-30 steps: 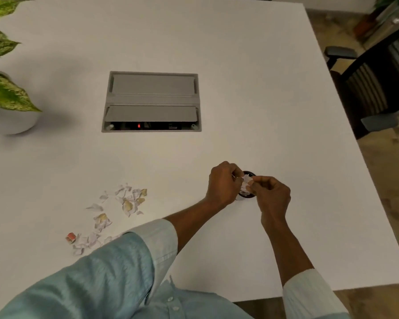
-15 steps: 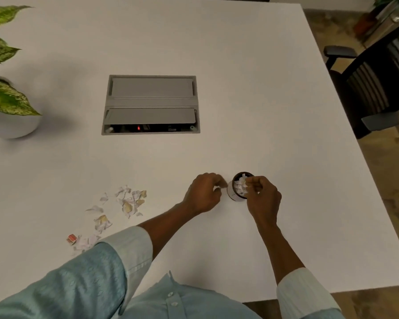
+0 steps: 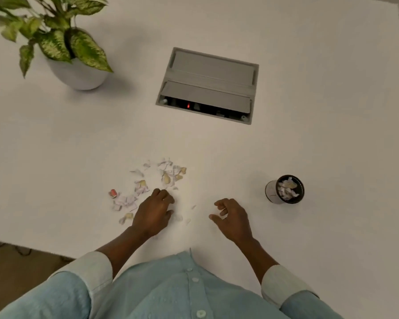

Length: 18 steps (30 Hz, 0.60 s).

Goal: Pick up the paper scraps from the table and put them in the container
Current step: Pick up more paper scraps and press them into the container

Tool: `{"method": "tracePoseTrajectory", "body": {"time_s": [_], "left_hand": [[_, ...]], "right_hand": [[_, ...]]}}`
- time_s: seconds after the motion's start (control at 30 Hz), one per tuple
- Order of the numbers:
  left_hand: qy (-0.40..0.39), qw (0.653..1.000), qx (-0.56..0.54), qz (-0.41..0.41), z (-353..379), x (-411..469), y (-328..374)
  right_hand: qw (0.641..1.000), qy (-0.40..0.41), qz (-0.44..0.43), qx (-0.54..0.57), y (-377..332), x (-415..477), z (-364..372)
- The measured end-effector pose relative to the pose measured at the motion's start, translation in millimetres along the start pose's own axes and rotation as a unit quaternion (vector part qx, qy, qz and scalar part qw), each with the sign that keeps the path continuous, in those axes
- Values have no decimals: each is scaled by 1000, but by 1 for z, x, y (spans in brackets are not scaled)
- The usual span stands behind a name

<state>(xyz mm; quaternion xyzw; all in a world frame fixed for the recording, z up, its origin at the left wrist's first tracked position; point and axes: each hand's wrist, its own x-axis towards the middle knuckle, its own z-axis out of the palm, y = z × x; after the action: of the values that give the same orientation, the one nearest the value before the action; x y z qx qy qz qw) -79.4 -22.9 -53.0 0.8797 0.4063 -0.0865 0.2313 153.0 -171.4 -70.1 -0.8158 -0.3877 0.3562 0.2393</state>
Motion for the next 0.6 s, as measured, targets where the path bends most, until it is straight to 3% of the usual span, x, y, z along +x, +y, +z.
{"method": "tracePoseTrajectory", "body": {"time_s": [0.17, 0.43, 0.6], "left_hand": [[-10, 999, 36, 2, 15, -24, -21], [-80, 995, 56, -9, 39, -49, -44], [-56, 998, -17, 1, 43, -53, -48]], "right_hand": [[992, -97, -28, -70, -15, 9, 23], [977, -162, -81, -109, -47, 23, 56], [964, -192, -111, -147, -62, 24, 78]]}}
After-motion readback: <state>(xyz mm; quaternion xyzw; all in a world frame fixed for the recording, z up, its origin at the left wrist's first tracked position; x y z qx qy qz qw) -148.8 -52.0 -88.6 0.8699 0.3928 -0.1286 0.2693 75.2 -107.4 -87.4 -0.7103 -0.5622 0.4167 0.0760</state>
